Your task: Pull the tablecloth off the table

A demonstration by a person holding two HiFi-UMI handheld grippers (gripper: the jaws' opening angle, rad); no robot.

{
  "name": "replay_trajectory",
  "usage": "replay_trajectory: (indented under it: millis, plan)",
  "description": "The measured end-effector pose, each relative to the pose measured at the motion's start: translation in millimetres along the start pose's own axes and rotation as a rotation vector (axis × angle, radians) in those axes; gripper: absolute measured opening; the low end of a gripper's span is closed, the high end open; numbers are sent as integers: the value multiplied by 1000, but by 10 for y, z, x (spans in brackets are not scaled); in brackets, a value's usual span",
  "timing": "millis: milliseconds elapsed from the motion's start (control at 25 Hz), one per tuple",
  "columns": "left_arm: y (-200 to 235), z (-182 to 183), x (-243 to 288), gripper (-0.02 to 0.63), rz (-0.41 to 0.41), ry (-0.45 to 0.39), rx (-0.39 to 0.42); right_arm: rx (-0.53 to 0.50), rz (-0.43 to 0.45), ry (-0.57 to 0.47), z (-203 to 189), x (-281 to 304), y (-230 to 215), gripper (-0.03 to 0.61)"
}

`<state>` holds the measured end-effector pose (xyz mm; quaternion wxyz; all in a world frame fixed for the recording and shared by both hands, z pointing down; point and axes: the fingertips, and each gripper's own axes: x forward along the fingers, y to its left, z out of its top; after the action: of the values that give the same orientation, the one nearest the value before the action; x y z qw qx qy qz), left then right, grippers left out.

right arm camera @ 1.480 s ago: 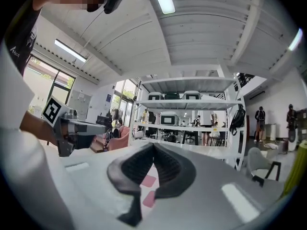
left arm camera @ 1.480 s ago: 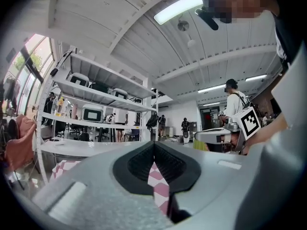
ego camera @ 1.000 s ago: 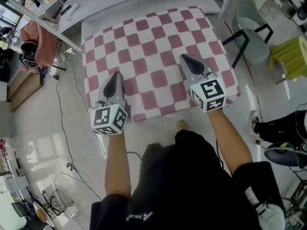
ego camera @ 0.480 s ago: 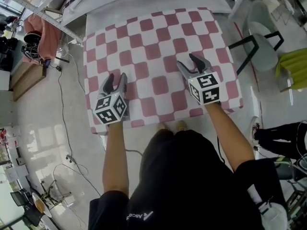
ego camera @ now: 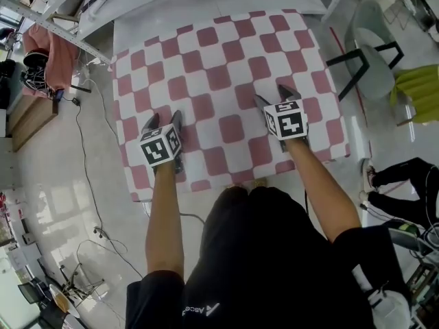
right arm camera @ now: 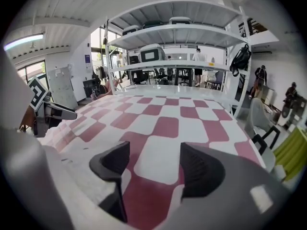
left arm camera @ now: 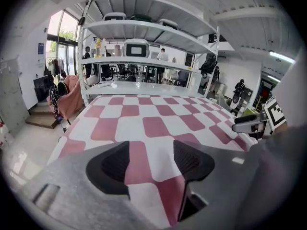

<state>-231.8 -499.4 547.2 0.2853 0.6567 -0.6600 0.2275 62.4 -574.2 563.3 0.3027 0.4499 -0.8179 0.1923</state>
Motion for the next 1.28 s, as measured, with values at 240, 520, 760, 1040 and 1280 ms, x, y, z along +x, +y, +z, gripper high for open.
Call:
replay_trajectory:
  millis: [240,520,760,1040,1280]
  plan:
    - [115,-179,191,285,17,109,-4,-8,-35,128,-141,187,-51,330]
    - [119,-375,308,283,18,205,-2,19,-18,160,-228,264,-44,331]
    - [53,-330,357,201,-12,208,52,-14,9,167,-185,311,59,229]
    - [-24,-295,355,110,-30,184,84,-28,26,173,-196,323,178,79]
    - [3,-286,349,15,-28,188,118,-37,26,183,-173,344,270,8]
